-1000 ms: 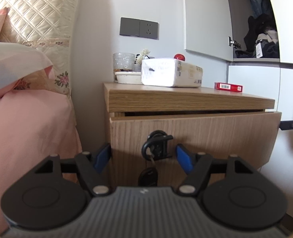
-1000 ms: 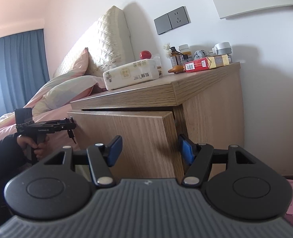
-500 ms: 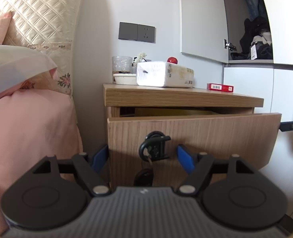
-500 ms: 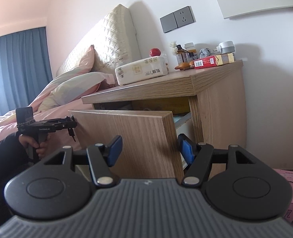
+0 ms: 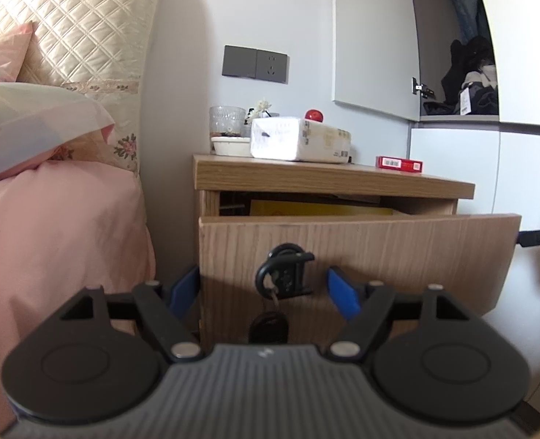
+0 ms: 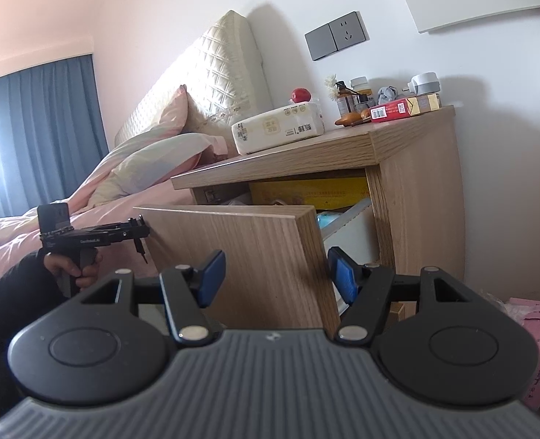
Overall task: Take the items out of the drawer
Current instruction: 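Pull the drawer open with the left gripper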
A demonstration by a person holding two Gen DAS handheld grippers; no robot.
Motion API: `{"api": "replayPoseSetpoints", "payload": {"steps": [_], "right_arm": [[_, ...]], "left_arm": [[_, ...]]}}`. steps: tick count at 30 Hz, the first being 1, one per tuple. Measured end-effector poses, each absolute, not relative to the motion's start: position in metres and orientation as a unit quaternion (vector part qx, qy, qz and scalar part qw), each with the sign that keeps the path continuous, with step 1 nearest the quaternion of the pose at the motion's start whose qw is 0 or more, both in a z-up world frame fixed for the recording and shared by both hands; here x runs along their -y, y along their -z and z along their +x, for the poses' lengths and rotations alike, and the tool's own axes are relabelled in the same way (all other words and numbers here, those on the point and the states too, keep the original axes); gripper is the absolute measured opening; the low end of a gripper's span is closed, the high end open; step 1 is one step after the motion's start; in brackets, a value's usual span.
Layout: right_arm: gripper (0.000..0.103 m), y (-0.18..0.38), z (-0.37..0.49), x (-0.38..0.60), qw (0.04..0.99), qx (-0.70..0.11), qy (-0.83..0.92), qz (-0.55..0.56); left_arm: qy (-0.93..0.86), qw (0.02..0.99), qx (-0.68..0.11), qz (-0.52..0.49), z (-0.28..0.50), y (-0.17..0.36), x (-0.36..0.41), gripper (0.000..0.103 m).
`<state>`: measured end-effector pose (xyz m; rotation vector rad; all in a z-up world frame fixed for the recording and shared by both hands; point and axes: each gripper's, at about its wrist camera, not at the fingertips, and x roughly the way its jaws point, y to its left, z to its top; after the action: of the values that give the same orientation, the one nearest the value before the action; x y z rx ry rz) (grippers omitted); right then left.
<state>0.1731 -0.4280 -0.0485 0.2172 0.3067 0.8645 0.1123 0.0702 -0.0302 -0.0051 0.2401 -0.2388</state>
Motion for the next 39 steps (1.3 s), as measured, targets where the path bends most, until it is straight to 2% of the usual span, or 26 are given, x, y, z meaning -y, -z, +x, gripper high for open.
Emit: {"api": "replayPoseSetpoints", "payload": {"steps": [39], "right_arm": [[0.065,0.045,0.118,0.436,0.877,-0.153,-0.444,0.102]], "left_arm": [[0.114,0.987,-0.115,-0.023,0.050,0.031,-0.068,0.082]]}}
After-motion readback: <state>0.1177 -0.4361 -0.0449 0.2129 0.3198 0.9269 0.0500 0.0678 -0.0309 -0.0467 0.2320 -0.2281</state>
